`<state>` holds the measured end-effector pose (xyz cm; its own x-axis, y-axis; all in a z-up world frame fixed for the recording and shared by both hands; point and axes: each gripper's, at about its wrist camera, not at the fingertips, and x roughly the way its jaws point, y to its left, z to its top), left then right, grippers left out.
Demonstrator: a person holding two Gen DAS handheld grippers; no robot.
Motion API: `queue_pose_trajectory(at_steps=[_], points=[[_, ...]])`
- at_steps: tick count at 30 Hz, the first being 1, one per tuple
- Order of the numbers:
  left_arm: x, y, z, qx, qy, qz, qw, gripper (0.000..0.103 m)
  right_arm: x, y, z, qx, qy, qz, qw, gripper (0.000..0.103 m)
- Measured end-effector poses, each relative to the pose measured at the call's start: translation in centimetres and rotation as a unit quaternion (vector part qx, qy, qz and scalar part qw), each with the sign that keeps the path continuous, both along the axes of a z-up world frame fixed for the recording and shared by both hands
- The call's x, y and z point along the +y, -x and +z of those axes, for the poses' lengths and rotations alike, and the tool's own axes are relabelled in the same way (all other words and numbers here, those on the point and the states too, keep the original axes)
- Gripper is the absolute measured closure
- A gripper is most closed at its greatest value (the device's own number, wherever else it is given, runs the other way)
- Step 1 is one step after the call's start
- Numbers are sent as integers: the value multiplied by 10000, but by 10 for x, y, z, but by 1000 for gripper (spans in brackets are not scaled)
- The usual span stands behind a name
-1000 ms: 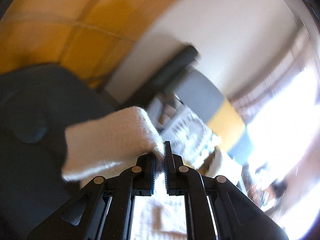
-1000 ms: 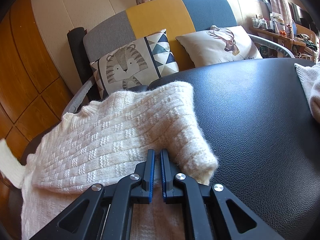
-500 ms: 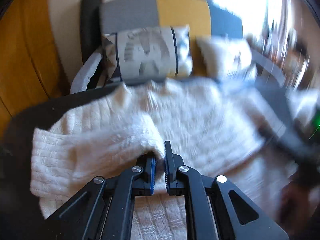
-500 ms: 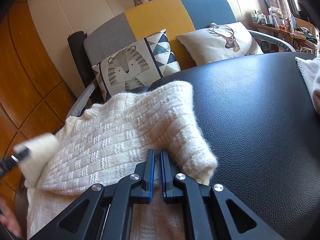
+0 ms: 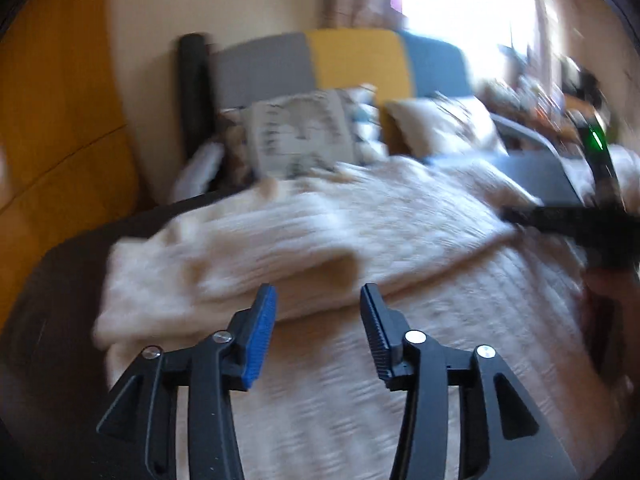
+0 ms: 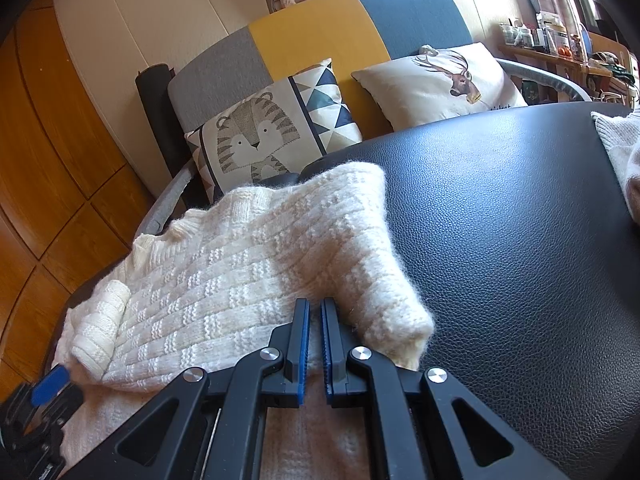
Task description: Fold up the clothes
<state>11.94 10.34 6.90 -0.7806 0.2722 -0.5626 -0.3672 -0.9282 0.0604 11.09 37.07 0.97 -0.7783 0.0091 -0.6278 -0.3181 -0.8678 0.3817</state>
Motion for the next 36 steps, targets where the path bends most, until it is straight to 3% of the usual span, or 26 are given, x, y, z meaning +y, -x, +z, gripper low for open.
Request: queue_pose_trajectory(at_steps=[3, 6, 9, 12, 14, 16, 18, 20, 24, 26, 27, 31, 33, 35, 36], points=[[-50, 22, 5, -307, -698, 879, 9932, 55, -1, 2, 2, -32, -8, 60, 10000, 91], [-92, 51, -12, -915, -921, 1668, 9774, 55, -15, 11, 14, -351, -251, 239, 9988, 79], [-127, 68, -32, -1565, -1657, 1920, 9546, 55, -52, 11, 42, -148, -358, 866, 9955, 77], [-131, 72, -28, -1531, -1752, 1785, 9560, 55, -118, 11, 66, 98, -1127, 1864, 9759, 77], [-130, 71, -28, -1530, -1820, 1657, 9571, 48, -169, 13, 73, 156, -1976, 2548, 9465, 77], [-131, 69, -27, -1517, -1972, 1589, 9554, 46, -222, 13, 69, 141, -3068, 3059, 9012, 77], [-134, 66, -27, -1498, -2132, 1561, 9528, 46, -261, 12, 58, 158, -4127, 3106, 8561, 76], [-140, 64, -27, -1488, -2348, 1526, 9484, 46, -287, 15, 43, 101, -4834, 3130, 8175, 76], [-146, 67, -33, -1508, -2594, 1485, 9423, 46, -314, 32, 13, -247, -5684, 3180, 7584, 76], [-145, 69, -33, -1517, -2579, 1491, 9425, 46, -319, 40, 7, -307, -5851, 3117, 7480, 78], [-143, 70, -32, -1518, -2555, 1493, 9431, 46, -318, 44, 9, -319, -5722, 3106, 7583, 78], [-143, 71, -32, -1524, -2572, 1477, 9428, 45, -284, 65, 35, -437, -4141, 2902, 8617, 94], [-143, 71, -32, -1527, -2602, 1467, 9420, 45, -248, 68, 43, -478, -3144, 2468, 9154, 94], [-144, 70, -32, -1529, -2615, 1458, 9418, 44, -208, 66, 47, -476, -2056, 1959, 9576, 94], [-144, 70, -32, -1529, -2616, 1457, 9418, 44, -188, 59, 43, -450, -1512, 1688, 9729, 94]])
